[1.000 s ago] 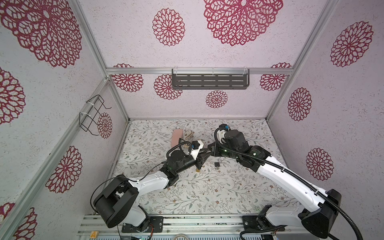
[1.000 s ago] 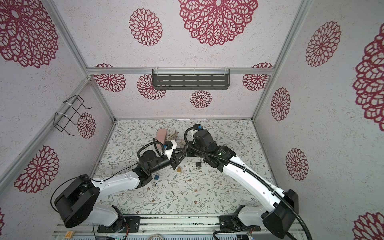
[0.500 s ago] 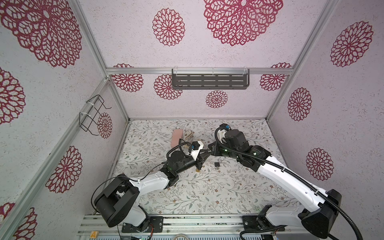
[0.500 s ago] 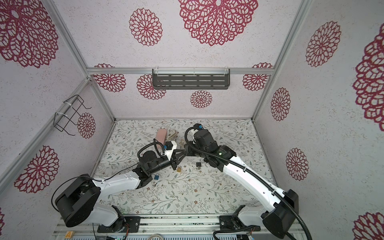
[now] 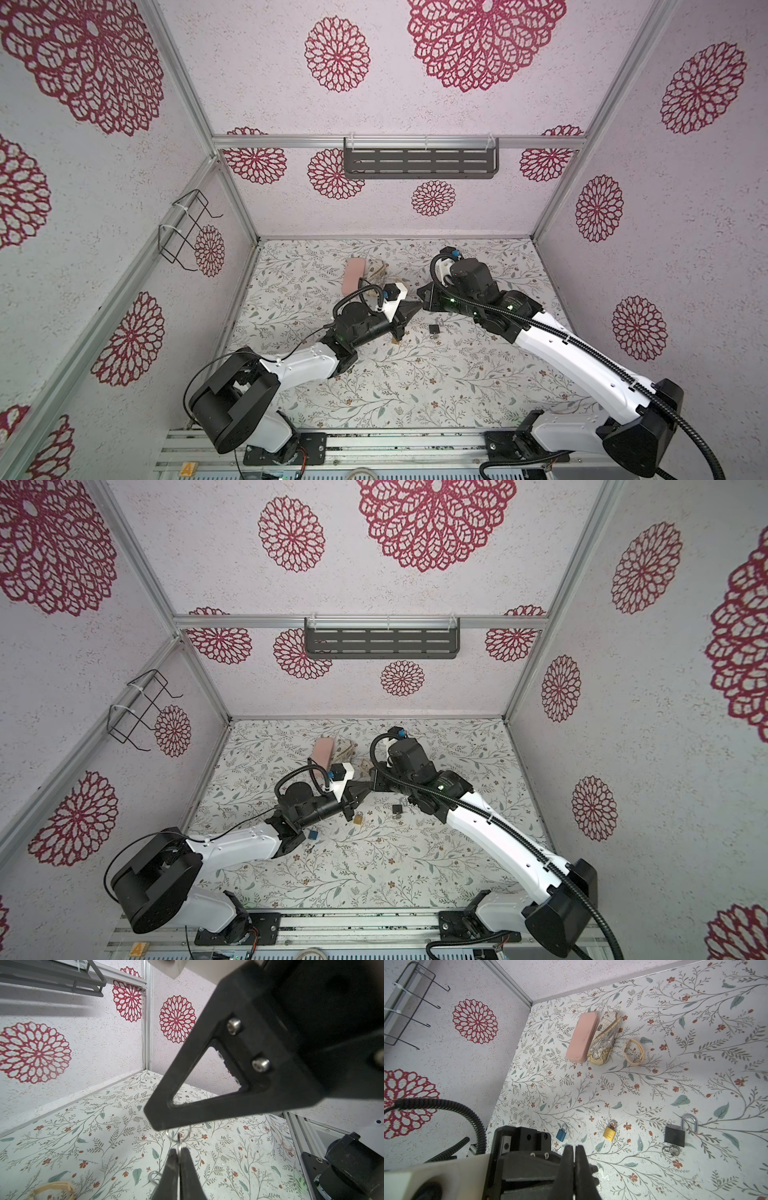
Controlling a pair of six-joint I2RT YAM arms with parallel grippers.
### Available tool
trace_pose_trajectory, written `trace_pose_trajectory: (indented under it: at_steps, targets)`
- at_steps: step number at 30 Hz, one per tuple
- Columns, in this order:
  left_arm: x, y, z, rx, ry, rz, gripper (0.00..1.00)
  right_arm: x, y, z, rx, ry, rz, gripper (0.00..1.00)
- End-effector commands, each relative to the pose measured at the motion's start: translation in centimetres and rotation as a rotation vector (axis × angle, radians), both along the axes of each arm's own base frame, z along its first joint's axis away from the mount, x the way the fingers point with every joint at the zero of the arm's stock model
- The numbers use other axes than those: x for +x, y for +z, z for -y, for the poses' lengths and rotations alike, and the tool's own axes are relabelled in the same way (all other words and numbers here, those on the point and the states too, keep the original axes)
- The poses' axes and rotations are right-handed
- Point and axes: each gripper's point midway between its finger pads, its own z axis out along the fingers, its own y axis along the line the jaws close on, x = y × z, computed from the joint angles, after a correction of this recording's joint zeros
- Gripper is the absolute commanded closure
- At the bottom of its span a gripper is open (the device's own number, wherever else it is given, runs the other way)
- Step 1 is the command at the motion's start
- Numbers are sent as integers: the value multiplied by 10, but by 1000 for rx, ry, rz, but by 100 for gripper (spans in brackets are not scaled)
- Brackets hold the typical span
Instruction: Unlock with the key
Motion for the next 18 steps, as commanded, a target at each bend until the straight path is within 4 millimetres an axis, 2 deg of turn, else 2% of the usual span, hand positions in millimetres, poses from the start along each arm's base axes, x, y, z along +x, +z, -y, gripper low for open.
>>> trace_pose_trajectory:
  at_steps: [1,9,14,18]
  targets:
    - [-6,1,2,-4,-19,25,99,1,34,7,64,-27,67,100]
    - [-11,-1,-5,17,-17,2,100,0,38,9,65,-13,85,100]
    - [-16,-4,-14,38,-61,-68,100,-2,45,14,70,9,129,78]
    - [-20,-5,-24,73,-108,-125,100,-8,49,14,81,108,187,58]
